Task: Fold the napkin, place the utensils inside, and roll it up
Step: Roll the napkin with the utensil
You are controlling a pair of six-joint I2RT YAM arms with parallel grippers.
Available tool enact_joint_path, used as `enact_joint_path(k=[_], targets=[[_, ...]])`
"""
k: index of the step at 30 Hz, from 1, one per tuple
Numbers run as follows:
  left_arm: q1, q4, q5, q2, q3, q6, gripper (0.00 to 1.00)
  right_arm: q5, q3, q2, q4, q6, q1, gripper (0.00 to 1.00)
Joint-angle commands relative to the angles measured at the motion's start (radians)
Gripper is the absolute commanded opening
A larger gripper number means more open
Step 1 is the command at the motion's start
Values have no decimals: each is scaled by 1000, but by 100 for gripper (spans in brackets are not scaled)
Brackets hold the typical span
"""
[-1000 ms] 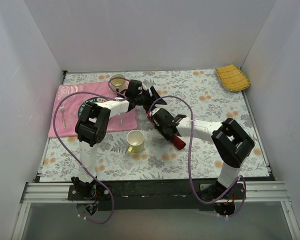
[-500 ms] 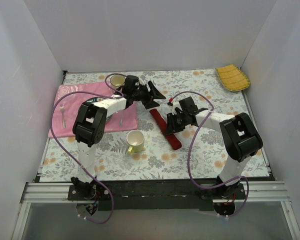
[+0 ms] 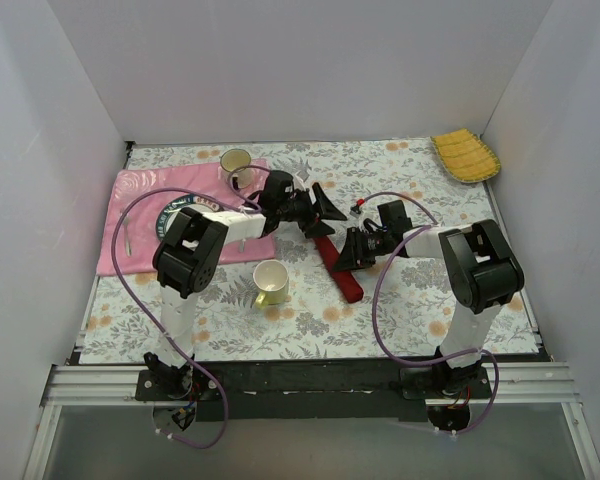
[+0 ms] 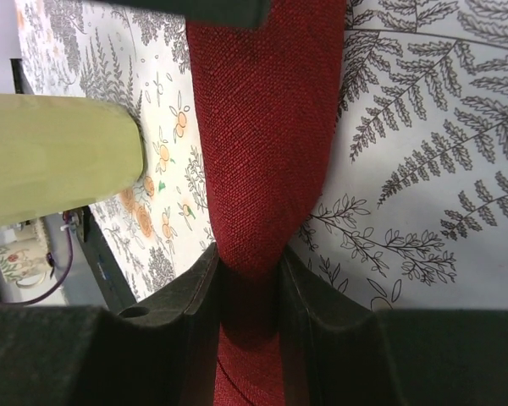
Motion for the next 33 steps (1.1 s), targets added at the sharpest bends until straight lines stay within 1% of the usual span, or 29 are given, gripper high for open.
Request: enact_joint_path(k=[1, 6, 7, 9, 10, 11, 13, 14, 16, 17, 18, 20, 21, 22, 23, 25, 26, 28, 29, 32, 33], targets=[[1, 135, 1, -49, -95, -21, 64, -22, -29, 25, -9, 6, 0, 19], [12, 178, -22, -16, -156, 4, 64, -1, -21, 10, -39, -8, 0, 21], [17, 174, -24, -9, -162, 8, 64, 13, -9, 3, -86, -17, 0, 21], [21, 172, -30, 10, -167, 27, 64, 68, 5, -23, -130, -54, 3, 26], [23, 166, -31, 17, -169, 30, 64, 91, 25, -33, -184, -67, 9, 28], [24, 166, -31, 21, -170, 33, 64, 114, 36, -58, -212, -93, 13, 32], [27, 180, -28, 34, -184, 28, 64, 201, 77, -85, -272, -117, 36, 39], [29, 184, -25, 37, -188, 21, 64, 234, 95, -110, -325, -139, 49, 47], [32, 184, -24, 46, -192, 16, 64, 342, 131, -133, -374, -155, 88, 54], [32, 183, -24, 47, -189, 16, 64, 384, 169, -153, -423, -164, 104, 61], [32, 183, -24, 49, -189, 17, 64, 463, 188, -161, -445, -176, 121, 64], [32, 172, -27, 50, -179, 17, 64, 539, 244, -176, -485, -189, 176, 69], [32, 168, -24, 52, -176, 21, 64, 626, 266, -179, -517, -204, 196, 71], [32, 162, -25, 55, -173, 21, 64, 669, 286, -178, -531, -213, 243, 74], [33, 160, -24, 55, -167, 21, 64, 758, 316, -178, -542, -219, 269, 76], [32, 152, -22, 58, -162, 19, 64, 838, 338, -161, -560, -239, 341, 79], [33, 151, -22, 61, -159, 16, 64, 922, 350, -150, -565, -244, 366, 79], [32, 146, -16, 64, -152, 8, 64, 1011, 375, -110, -577, -255, 435, 80], [32, 143, -12, 69, -149, 5, 64, 1097, 379, -98, -579, -258, 457, 80], [37, 138, 5, 72, -149, -16, 64, 1217, 384, -55, -574, -264, 524, 81], [37, 140, 8, 73, -147, -19, 64, 1231, 384, -46, -572, -264, 537, 81]])
